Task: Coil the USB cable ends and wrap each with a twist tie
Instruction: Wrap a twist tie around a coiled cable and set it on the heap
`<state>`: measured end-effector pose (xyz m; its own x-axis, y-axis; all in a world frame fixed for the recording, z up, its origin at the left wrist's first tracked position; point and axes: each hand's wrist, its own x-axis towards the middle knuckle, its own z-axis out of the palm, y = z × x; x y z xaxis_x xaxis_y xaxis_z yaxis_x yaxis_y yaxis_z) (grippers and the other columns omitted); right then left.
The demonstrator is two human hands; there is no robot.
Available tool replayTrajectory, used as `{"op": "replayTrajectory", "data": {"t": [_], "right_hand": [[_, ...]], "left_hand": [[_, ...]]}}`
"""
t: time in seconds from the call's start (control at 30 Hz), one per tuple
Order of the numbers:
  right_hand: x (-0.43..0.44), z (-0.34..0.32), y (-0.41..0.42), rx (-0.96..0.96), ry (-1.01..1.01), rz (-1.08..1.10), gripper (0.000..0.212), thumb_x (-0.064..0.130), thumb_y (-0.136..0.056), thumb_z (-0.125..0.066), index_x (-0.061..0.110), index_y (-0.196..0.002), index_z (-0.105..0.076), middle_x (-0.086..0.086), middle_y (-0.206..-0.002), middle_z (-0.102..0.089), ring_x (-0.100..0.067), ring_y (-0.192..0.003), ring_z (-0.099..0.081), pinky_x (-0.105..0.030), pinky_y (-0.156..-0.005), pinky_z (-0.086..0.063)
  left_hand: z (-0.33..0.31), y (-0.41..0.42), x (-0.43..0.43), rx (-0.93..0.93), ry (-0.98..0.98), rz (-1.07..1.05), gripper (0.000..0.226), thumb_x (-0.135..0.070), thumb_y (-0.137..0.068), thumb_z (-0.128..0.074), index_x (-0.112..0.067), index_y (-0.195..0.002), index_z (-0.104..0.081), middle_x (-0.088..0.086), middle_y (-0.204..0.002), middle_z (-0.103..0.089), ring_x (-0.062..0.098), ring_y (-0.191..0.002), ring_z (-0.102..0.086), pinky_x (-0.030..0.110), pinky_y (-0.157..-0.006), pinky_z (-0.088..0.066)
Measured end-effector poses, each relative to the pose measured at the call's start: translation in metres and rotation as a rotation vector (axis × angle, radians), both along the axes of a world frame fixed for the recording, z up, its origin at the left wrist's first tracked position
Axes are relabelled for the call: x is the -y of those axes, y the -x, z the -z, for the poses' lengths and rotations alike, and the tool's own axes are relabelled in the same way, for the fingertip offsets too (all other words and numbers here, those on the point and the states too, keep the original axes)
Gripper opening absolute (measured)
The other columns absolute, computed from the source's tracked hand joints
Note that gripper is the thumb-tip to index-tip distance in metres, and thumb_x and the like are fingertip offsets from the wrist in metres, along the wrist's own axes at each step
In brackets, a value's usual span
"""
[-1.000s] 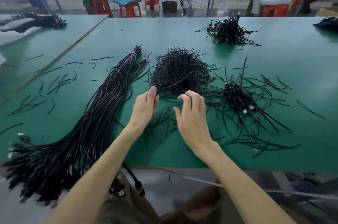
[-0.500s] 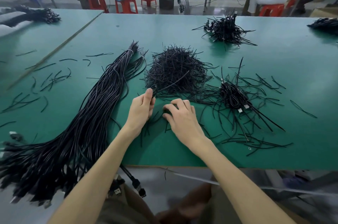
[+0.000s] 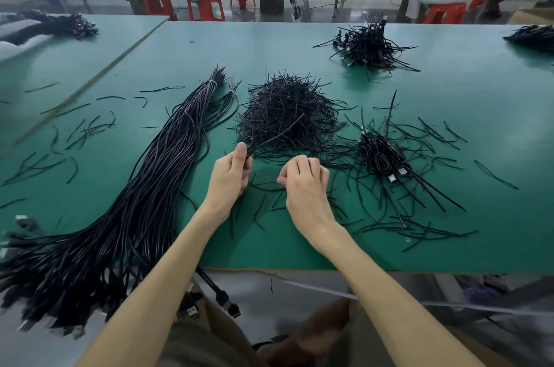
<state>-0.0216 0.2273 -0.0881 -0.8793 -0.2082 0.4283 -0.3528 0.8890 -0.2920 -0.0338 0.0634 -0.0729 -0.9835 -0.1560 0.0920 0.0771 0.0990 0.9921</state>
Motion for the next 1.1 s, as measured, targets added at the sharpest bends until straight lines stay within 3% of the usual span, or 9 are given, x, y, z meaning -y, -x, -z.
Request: {"op": "replayTrajectory", "data": {"t": [0.27, 0.6, 0.7, 0.8, 0.97, 1.1], "right_hand": [[-0.001, 0.001, 0.0, 0.04, 0.107, 0.067, 0.014, 0.006, -0.101, -0.047, 0.019, -0.097, -0.047, 0.002, -0.104, -0.046, -0.018, -0.101, -0.036, -0.036, -0.099, -0.028], [-0.007, -0.005, 0.002, 0.109, 0.328, 0.038, 0.012, 0.013, -0.106, -0.042, 0.02, -0.097, -0.044, 0.004, -0.092, -0.053, -0.016, -0.091, -0.04, -0.03, -0.089, -0.021], [-0.008, -0.007, 0.002, 0.114, 0.351, 0.039, 0.011, 0.013, -0.105, -0.047, 0.019, -0.111, -0.052, 0.003, -0.099, -0.06, -0.017, -0.1, -0.043, -0.029, -0.091, -0.019], [-0.009, -0.008, 0.003, 0.079, 0.298, 0.06, 0.026, 0.015, -0.105, -0.049, 0.017, -0.128, -0.062, 0.003, -0.111, -0.064, -0.019, -0.108, -0.046, -0.031, -0.095, -0.021], [-0.01, -0.007, 0.005, 0.097, 0.299, 0.091, 0.022, 0.018, -0.106, -0.049, 0.019, -0.109, -0.07, 0.002, -0.109, -0.058, -0.02, -0.108, -0.044, -0.03, -0.09, -0.019], [-0.009, -0.009, 0.003, 0.01, 0.372, 0.133, 0.015, 0.017, -0.103, -0.055, 0.017, -0.101, -0.07, -0.002, -0.122, -0.049, -0.02, -0.12, -0.035, -0.037, -0.102, -0.024]], "left_hand": [[0.003, 0.001, 0.003, -0.003, -0.049, -0.017, 0.049, -0.05, -0.108, -0.039, -0.014, -0.076, -0.051, -0.011, -0.057, -0.034, 0.009, -0.045, -0.025, 0.021, -0.039, -0.02], [0.003, 0.002, -0.004, -0.011, 0.076, 0.024, 0.047, -0.044, -0.109, -0.039, -0.013, -0.073, -0.041, -0.015, -0.055, -0.035, 0.005, -0.047, -0.025, 0.016, -0.042, -0.023], [0.003, 0.003, -0.004, -0.013, 0.07, 0.005, 0.046, -0.044, -0.109, -0.039, -0.01, -0.079, -0.047, -0.015, -0.055, -0.033, 0.005, -0.046, -0.025, 0.016, -0.041, -0.023], [0.004, 0.004, -0.003, -0.019, 0.072, -0.008, 0.046, -0.044, -0.109, -0.039, -0.009, -0.08, -0.048, -0.016, -0.054, -0.035, 0.004, -0.045, -0.026, 0.015, -0.041, -0.023], [0.004, 0.004, -0.004, -0.024, 0.093, -0.004, 0.046, -0.044, -0.109, -0.039, -0.009, -0.081, -0.049, -0.017, -0.053, -0.038, 0.004, -0.046, -0.027, 0.015, -0.042, -0.024], [0.006, 0.003, -0.005, -0.037, 0.17, 0.001, 0.048, -0.046, -0.109, -0.038, -0.011, -0.075, -0.044, -0.017, -0.054, -0.038, 0.005, -0.049, -0.028, 0.018, -0.045, -0.026]]}}
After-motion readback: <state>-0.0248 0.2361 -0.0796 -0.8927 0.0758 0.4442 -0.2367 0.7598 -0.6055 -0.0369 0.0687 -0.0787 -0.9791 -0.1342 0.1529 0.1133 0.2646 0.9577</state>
